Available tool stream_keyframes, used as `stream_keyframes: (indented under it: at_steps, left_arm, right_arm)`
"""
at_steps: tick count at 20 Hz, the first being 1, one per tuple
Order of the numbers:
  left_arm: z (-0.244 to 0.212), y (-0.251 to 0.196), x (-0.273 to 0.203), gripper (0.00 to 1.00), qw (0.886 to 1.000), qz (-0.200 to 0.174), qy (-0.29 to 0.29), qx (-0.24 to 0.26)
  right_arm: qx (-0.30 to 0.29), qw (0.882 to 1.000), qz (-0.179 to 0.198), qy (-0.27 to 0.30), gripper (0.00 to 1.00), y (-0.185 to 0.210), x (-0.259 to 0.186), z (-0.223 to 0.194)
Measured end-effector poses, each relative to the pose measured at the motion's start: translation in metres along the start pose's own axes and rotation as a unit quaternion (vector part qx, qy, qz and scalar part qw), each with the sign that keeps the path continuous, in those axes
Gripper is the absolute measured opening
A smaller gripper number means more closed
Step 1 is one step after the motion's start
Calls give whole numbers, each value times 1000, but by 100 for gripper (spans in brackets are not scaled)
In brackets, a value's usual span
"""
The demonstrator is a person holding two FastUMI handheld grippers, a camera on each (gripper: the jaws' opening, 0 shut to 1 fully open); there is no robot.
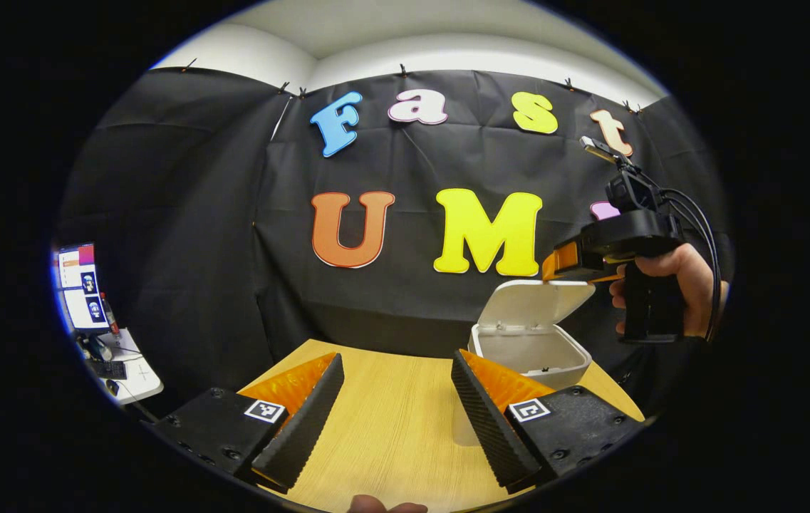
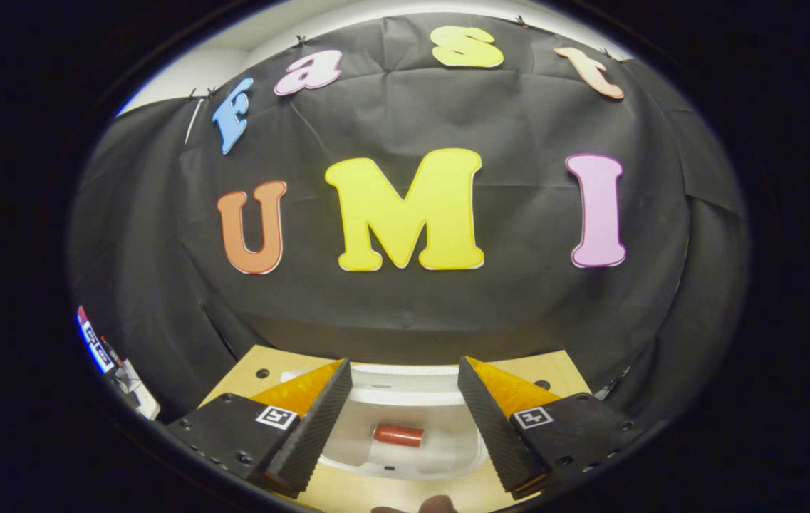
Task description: Press the lid of the desktop garbage bin to open it, pick up the crumpled paper on the desktop and throw it into the bin, then pick up the pop can on the desktop and drop it into the bin, and finally close the garbage bin lid.
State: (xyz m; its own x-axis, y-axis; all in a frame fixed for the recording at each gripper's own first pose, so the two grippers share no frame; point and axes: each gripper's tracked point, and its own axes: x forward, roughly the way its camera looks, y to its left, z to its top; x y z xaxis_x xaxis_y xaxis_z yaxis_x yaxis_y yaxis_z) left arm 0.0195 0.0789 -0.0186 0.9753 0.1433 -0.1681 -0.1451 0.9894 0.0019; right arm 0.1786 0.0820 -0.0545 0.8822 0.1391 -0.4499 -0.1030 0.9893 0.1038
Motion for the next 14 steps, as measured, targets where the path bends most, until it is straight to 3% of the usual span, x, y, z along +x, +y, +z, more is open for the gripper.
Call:
stream_keyframes:
  at_steps: [6, 14]
  left_arm:
    - [-2, 3, -7, 98, 1000, -5, 1, 2]
    - [-5, 1, -5, 98, 1000, -8, 4, 5]
  right_arm:
    - [3, 999, -8, 41, 94, -9, -8, -56]
    - [-14, 998, -10, 64, 95, -12, -5, -99]
